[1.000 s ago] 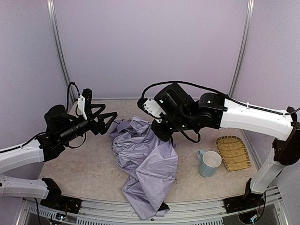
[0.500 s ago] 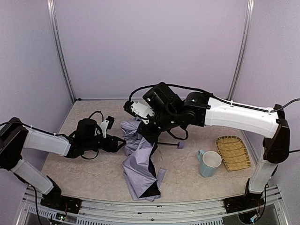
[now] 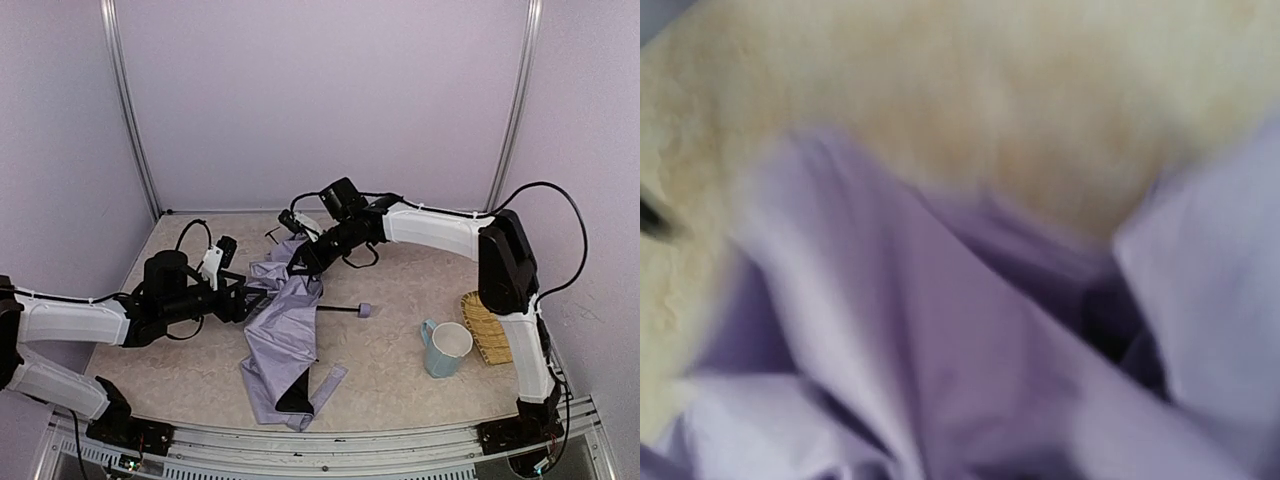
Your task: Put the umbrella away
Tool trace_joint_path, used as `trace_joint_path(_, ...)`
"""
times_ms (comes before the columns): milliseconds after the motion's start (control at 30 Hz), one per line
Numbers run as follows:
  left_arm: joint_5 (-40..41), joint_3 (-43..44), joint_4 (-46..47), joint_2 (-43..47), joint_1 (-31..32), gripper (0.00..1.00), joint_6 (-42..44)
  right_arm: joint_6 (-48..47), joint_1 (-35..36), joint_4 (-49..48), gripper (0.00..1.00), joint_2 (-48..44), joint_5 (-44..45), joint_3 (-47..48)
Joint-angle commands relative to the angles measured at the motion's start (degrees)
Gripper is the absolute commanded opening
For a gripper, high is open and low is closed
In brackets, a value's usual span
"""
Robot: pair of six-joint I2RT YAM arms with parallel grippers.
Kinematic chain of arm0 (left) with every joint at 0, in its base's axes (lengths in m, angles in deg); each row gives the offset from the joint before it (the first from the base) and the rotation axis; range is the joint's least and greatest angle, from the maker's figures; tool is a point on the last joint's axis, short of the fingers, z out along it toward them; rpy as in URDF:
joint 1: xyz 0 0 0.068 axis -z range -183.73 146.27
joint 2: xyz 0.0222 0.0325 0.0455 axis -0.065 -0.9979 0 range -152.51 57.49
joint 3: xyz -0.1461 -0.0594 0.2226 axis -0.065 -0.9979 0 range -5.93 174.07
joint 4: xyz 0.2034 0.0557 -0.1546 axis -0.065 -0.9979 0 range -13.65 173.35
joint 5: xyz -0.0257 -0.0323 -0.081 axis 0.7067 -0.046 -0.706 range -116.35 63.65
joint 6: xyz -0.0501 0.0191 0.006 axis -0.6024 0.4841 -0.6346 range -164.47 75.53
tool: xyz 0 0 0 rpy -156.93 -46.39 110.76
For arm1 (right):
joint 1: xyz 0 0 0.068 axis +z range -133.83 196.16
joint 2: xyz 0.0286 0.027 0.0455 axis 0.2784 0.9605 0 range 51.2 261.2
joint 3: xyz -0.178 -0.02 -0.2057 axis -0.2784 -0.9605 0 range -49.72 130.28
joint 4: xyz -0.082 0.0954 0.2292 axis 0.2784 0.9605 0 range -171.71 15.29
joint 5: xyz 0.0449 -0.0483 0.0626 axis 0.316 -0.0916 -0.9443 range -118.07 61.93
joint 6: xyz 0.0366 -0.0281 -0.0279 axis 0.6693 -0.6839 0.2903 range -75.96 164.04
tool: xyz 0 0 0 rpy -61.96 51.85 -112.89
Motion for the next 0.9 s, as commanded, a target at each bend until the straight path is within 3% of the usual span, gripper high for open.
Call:
trace_joint_path(0,1.4,-0.5,-1.0,1.3,0.9,0.76,3.7,2.5,-1.8,-2.9,0.36,6.7,-8.3,-1.3)
trace_joint_path(100,1.2,0.5,-1.7,0.7,2.4,0.79,5.0,5.7,-3.7,-7.8,0.45,8.4,-10.3,-3.5)
trace_joint_path(233,3.7,1.9,-1.5,-1.1,3.1,0.81,4.6,5.5,-4.2,-6.7,0.64,8.2,-11.4,-3.1)
trace_joint_path(400,3.5,4.4,-3.5,-3.4,-1.7,0.79,-0.4,7.1,-3.8,-13.2,0.8,-5.2,-8.2,-12.8)
trace_joint_path(500,2.9,4.2,-3.0,-3.0,-3.8,0.78,-2.6,9.6,-3.9,-13.8,0.93,-14.3,3.1,-19.9)
trace_joint_path(600,4.1,4.0,-3.2,-2.6,-4.7,0.79,-3.8,13.4,-4.0,-10.0,0.95,-20.4,18.9,-26.7)
trace_joint_path(667,5.3,4.1,-3.9,-3.6,-5.8,0.78,-5.1,16.5,-4.0,-7.3,0.91,-22.8,24.9,-31.0)
trace_joint_path(867,6.0,3.9,-4.5,-9.9,-11.1,0.74,-11.0,23.4,-3.7,-8.3,0.85,-24.2,25.9,-40.7)
